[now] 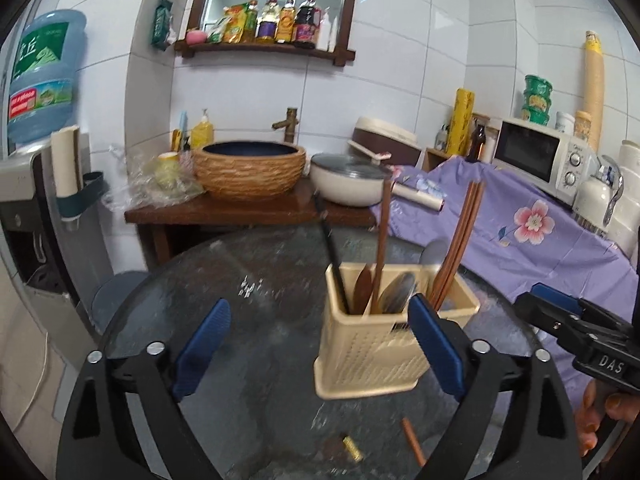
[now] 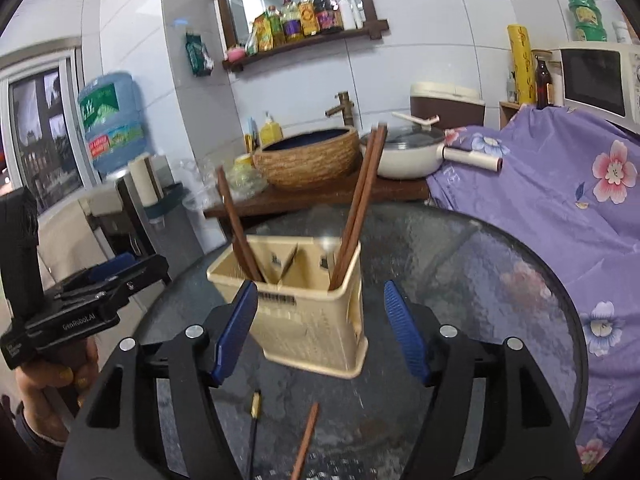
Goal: Organize utensils
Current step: 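Move both grippers back down to the black and wooden chopsticks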
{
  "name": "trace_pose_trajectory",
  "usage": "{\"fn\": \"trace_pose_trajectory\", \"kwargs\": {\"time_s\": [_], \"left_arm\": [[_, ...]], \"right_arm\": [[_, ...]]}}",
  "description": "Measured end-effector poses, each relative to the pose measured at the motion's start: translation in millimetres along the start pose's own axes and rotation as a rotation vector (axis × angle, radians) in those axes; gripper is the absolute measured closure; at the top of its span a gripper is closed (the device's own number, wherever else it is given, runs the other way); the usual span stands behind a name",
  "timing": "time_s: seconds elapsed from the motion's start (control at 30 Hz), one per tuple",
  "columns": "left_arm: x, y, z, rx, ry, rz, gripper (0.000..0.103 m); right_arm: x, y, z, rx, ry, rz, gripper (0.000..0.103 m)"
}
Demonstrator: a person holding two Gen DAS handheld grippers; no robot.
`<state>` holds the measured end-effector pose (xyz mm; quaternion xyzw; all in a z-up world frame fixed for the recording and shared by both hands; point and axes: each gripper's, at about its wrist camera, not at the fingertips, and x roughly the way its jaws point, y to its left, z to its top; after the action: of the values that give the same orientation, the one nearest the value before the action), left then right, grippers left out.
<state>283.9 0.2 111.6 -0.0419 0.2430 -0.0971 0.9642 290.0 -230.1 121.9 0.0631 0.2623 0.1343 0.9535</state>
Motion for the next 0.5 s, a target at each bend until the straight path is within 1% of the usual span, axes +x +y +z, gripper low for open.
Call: {"fn": "trace_pose_trajectory", "kwargs": {"time_s": [0.07,0.1,0.17,0.2,0.3,0.4,0.5], "left_arm": [[2.2,6.5,-16.2,-0.014,0.040,0.009,0.010],[4.3,10.5,-26.4,-0.024,0.070,0.006,0.009],[6.8,16.6,-40.5,-0.047,0.108,0.007,0.009],[8.3,20.2,-50.2,-0.065,0.130,0.007,0.009],[11.6,24.9,-71.7,-0.092,0.177,0.009,0.009],[14.4,25.5,-86.8,-0.104,0.209,0.007,0.009],[15.9,25.7,-99.4,-0.106,0.230,0.025,0.009]], "right_arm": [[3.6,3.7,-13.1,-0.016,0.039,-0.001,0.037],[7.5,4.6,-24.3,-0.013,0.072,0.006,0.037],[13.0,4.2,-39.2,0.003,0.112,0.006,0.037],[18.6,3.7,-49.2,0.006,0.145,0.006,0.037],[30.3,7.8,-71.5,-0.008,0.213,-0.005,0.037],[37.7,15.7,-89.1,-0.025,0.266,-0.009,0.037],[43.2,23.9,-102.2,-0.039,0.301,-0.014,0.037]]}}
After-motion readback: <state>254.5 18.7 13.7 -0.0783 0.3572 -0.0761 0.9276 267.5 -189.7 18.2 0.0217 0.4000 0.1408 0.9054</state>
